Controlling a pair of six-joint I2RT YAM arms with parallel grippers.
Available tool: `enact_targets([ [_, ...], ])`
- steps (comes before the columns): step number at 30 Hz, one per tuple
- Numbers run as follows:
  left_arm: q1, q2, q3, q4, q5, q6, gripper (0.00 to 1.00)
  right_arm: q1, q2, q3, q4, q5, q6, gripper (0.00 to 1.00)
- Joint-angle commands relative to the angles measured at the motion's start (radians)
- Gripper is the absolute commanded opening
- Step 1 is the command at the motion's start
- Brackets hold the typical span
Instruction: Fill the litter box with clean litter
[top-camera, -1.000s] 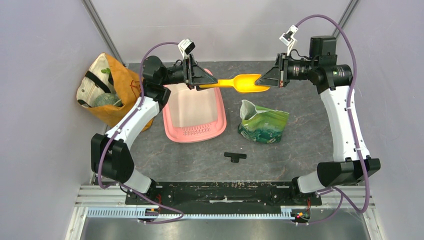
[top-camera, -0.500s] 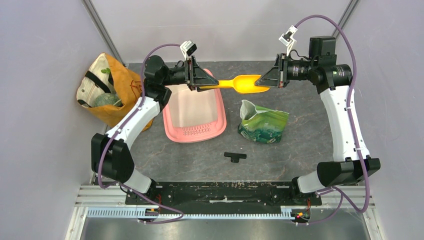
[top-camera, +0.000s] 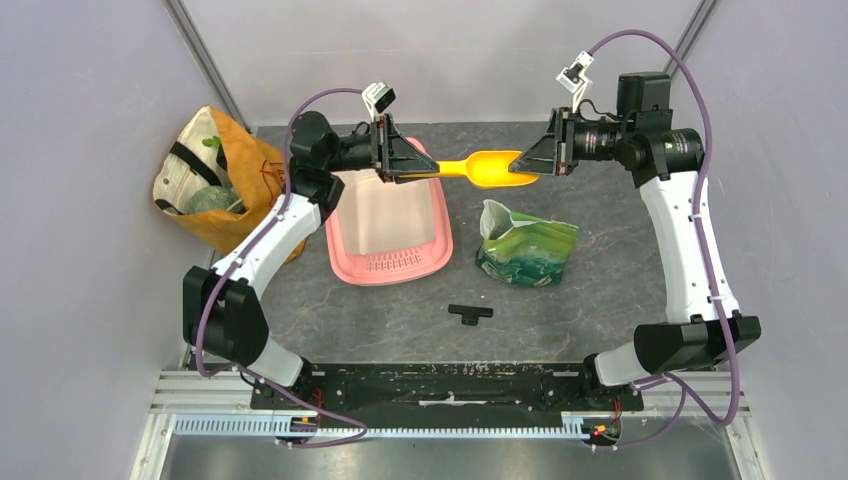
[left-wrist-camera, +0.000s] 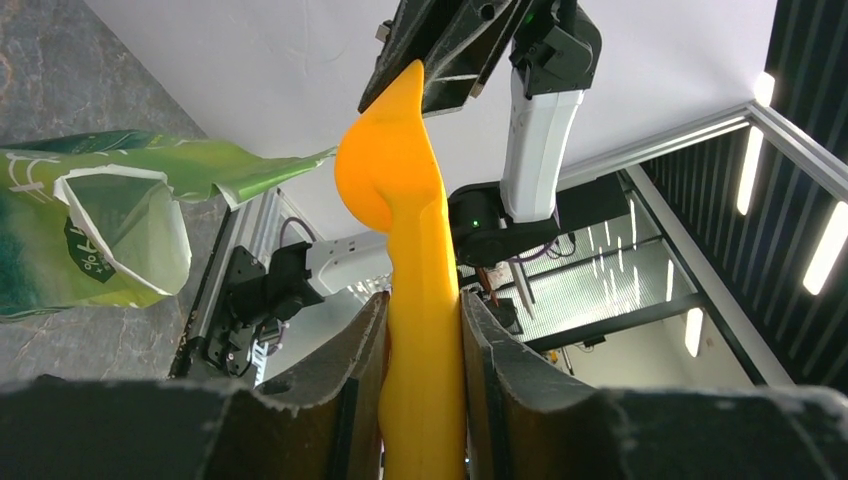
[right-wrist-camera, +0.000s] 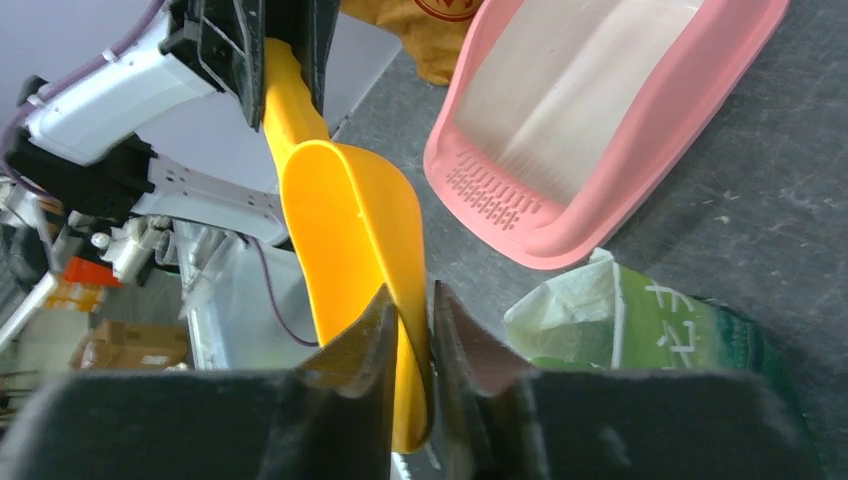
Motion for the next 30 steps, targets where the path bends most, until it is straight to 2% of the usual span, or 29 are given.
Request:
enact_targets([
  [1,0.003,-0.016,-0.01,0.062,-0.007,0.002,0.02,-0.004,-0.001,0.037,0.022,0.006,0.012,0.45],
  [2,0.01,-0.022,-0.015,0.061,-0.013,0.004,0.02,-0.015,0.0,0.046,0.028,0.011,0.027,0.63],
  [4,0.029,-0.032,-0.027,0.051,-0.022,0.016,0.02,-0.028,-0.012,0.058,0.064,0.139,0.135,0.76],
  [7,0.061,-0.05,-0.023,-0.088,-0.028,0.102,0.02,-0.058,-0.062,0.051,0.116,0.263,0.196,0.88],
  [9,0.074,-0.074,-0.005,-0.238,-0.025,0.226,0.02,-0.083,-0.11,0.034,0.131,0.252,0.119,0.95],
  [11,0.075,-0.09,0.04,-0.464,-0.033,0.416,0.02,-0.151,-0.136,0.033,0.104,0.134,-0.016,0.97],
  [13,0.075,-0.096,0.12,-0.759,-0.052,0.628,0.02,-0.23,-0.141,0.046,0.033,0.034,-0.09,0.97],
  [14,0.076,-0.099,0.162,-0.9,-0.065,0.724,0.02,-0.262,-0.127,0.07,-0.031,0.026,-0.124,0.97],
  [17,0.079,-0.128,0.232,-1.17,-0.131,0.952,0.02,-0.317,-0.078,0.163,-0.29,0.046,-0.314,0.97],
  [20,0.079,-0.163,0.259,-1.305,-0.195,1.059,0.02,-0.353,-0.084,0.192,-0.594,0.071,-0.677,0.97],
  [22,0.079,-0.176,0.268,-1.367,-0.213,1.098,0.02,-0.361,-0.11,0.163,-0.736,0.101,-0.885,0.96],
  [26,0.077,-0.16,0.306,-1.47,-0.224,1.155,0.02,-0.361,-0.184,0.036,-0.766,0.153,-1.008,0.95],
  [30,0.059,-0.147,0.34,-1.491,-0.257,1.16,0.02,-0.361,-0.23,-0.074,-0.749,0.13,-1.09,0.94],
])
